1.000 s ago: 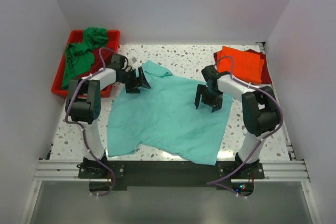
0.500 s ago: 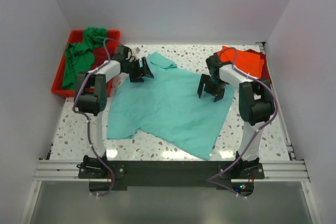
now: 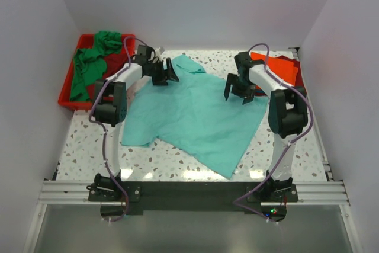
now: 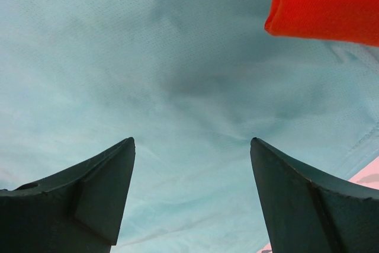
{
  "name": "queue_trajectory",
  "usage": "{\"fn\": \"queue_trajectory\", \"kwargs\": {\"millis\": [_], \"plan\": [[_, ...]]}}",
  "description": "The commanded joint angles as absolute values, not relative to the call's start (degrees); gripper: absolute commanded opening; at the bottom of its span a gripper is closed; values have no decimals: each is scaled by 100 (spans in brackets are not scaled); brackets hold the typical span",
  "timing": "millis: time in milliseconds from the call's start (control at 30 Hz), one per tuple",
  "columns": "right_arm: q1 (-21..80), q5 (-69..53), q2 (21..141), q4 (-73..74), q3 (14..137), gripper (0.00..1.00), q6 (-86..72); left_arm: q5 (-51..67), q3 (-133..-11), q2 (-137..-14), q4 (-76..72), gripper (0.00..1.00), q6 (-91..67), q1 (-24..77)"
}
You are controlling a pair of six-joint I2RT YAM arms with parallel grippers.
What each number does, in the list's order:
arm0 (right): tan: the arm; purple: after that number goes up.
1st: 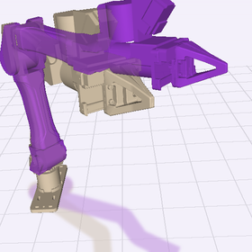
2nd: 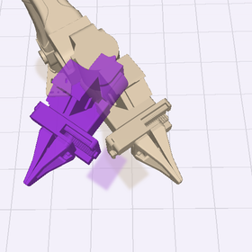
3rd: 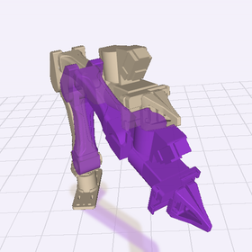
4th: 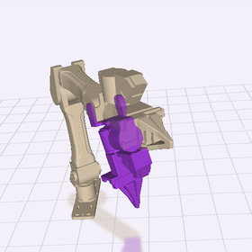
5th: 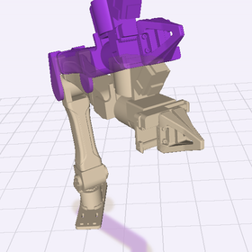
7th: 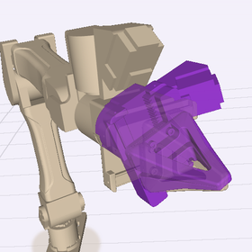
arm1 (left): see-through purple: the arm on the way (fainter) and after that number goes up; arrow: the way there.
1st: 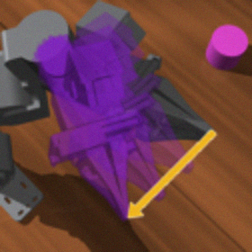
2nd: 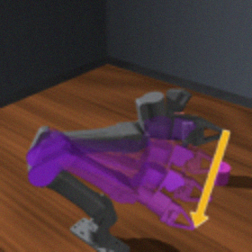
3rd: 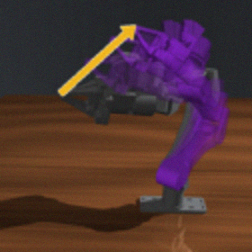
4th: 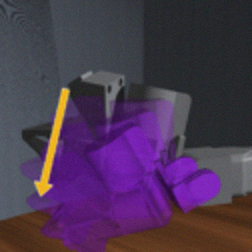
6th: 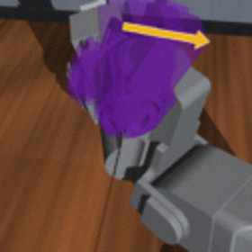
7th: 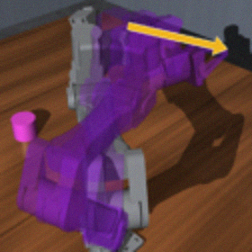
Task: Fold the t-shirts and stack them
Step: Fold the tshirt
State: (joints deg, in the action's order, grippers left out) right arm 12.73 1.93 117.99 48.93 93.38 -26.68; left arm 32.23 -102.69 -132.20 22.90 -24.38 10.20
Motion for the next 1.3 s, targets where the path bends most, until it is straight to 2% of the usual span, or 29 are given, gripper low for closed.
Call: {"fn": "queue_trajectory", "kwargs": {"millis": [0,300,633,867,1267], "plan": [[1309,132,11313,5054,9510,82,-2558,3155,-10556,-12903,2338,81,-2338,1028],[1915,290,10591,5001,9010,82,-2812,2277,-10231,-11691,2602,82,-1908,1020],[2206,-167,10310,4412,7638,82,-3551,2285,-8581,-11057,2611,82,-1565,984],[2197,-27,10441,4544,7462,82,-3516,2390,-8157,-11293,2199,82,-1608,949],[2066,483,11021,4781,7787,83,-3472,2426,-8560,-12085,2241,82,-1450,941]]}}
